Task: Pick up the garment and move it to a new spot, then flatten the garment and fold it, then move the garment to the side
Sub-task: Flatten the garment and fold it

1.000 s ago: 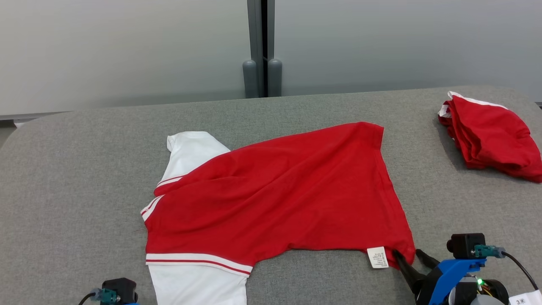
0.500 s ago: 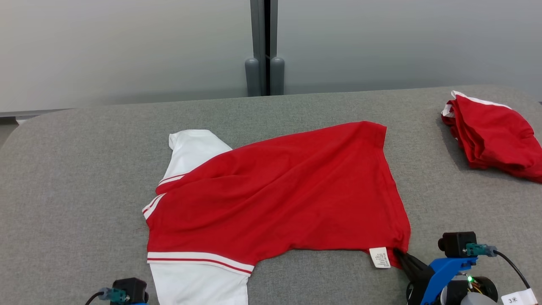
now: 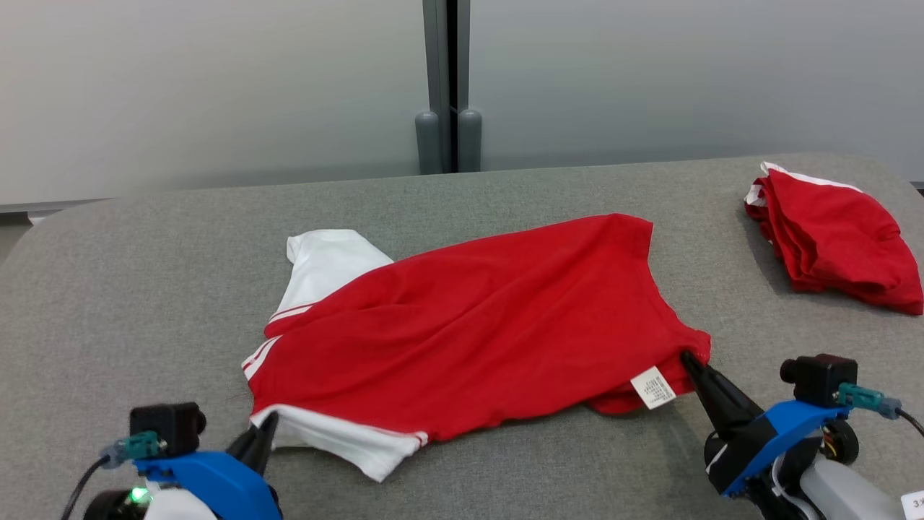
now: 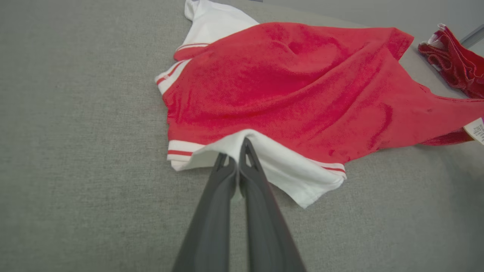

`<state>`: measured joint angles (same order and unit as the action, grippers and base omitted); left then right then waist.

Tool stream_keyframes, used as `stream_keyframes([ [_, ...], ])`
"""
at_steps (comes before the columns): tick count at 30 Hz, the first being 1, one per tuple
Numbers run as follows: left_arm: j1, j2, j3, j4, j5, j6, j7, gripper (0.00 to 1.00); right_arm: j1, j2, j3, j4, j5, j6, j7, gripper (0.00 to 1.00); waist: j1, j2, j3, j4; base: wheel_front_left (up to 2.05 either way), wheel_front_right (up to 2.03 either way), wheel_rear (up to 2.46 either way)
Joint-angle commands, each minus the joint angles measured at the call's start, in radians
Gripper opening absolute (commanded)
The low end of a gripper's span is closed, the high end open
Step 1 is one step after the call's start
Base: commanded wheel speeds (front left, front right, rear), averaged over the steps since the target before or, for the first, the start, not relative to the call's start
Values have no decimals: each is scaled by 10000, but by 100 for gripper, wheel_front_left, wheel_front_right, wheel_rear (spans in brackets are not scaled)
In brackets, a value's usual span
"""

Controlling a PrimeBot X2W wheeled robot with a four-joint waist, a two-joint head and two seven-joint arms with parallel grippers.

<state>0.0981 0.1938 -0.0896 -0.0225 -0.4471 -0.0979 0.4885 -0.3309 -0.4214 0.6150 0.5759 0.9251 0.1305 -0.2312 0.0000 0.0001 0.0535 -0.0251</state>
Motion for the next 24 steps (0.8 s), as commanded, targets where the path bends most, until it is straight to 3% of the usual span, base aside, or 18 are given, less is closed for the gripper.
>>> stream_keyframes([
  [1,-420,155,153,-147,197,5,-307,0,-337,-146,62,-289,135,5,-92,0,0,-1,64,-24,0,0,0],
  [7,-2259,476,497,313,534,-52,-1668,0,-1500,-800,660,-1352,524,5,-103,0,0,-1,649,-94,0,0,0],
  [12,-4413,976,312,1553,532,-226,-2096,0,-3164,-1277,1339,-1659,1035,3,299,0,0,-1,1378,-120,0,0,0],
  [18,-8062,1638,-372,3579,736,-334,-2559,0,-6172,-1434,2064,-1058,1991,3,765,0,0,-1,2473,-170,0,0,0],
  [24,-11072,1735,-704,4964,593,-350,-3021,0,-8732,-1250,2391,131,2269,5,678,0,0,-1,3141,-165,0,0,0],
])
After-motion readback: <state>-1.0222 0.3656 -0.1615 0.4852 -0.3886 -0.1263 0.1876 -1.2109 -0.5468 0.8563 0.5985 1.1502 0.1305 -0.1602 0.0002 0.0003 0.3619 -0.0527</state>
